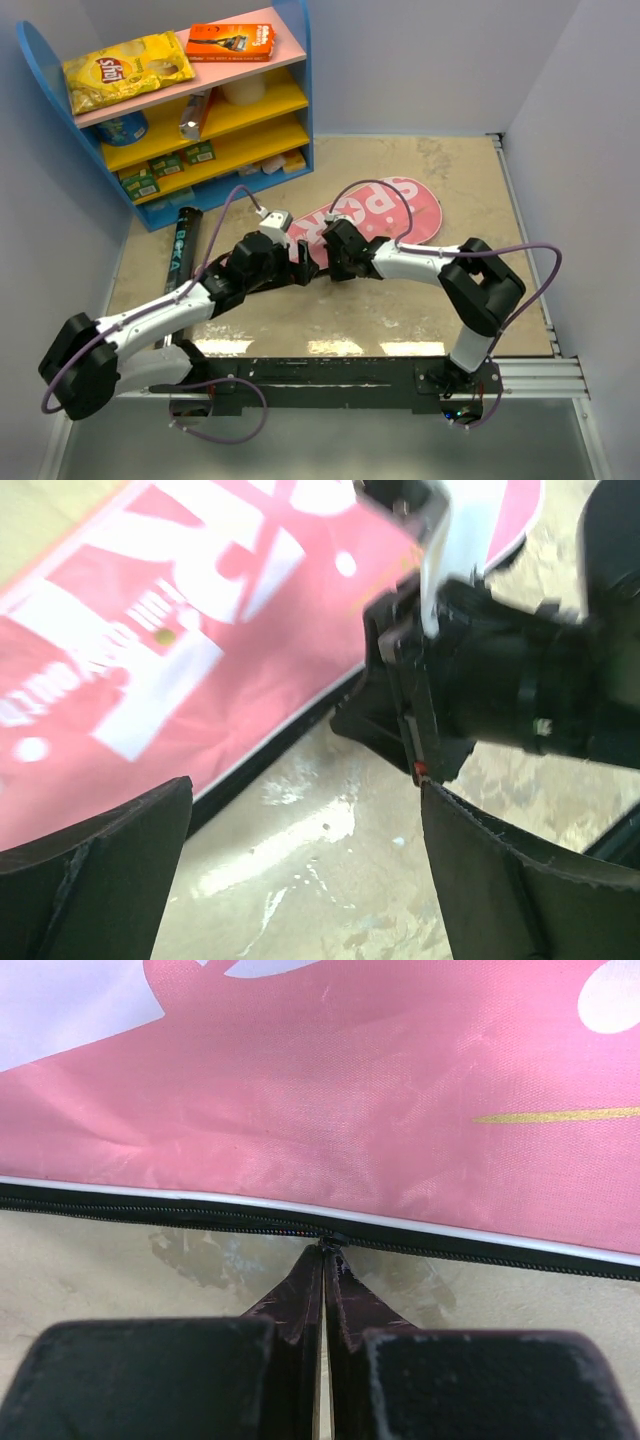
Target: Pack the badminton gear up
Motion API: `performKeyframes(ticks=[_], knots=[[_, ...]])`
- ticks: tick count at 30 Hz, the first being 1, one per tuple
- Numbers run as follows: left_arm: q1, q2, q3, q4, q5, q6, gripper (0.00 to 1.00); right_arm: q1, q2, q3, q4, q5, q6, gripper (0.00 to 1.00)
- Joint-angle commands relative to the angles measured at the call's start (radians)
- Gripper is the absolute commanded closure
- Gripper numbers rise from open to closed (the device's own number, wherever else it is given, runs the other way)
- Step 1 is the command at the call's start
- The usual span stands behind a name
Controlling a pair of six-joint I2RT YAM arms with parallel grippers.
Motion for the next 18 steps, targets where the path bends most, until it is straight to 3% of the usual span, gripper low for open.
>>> performKeyframes(ticks=[1, 7, 18], knots=[[-0.003, -0.085, 0.106, -0.334, -0.199, 0.055, 0.0, -0.021, 0.028, 0.027, 0.04, 0.005, 0.008, 1.0], [0.003, -0.11, 0.076, -0.417, -0.287, -0.002, 0.0, -0.108, 0.002, -0.017, 0.06, -0.006, -0.019, 1.0], [0.092, -0.051, 0.034, -0.439, -0.316, -0.085, 0.0, -0.312, -0.024, -0.03, 0.06, -0.041, -0.119, 1.0]])
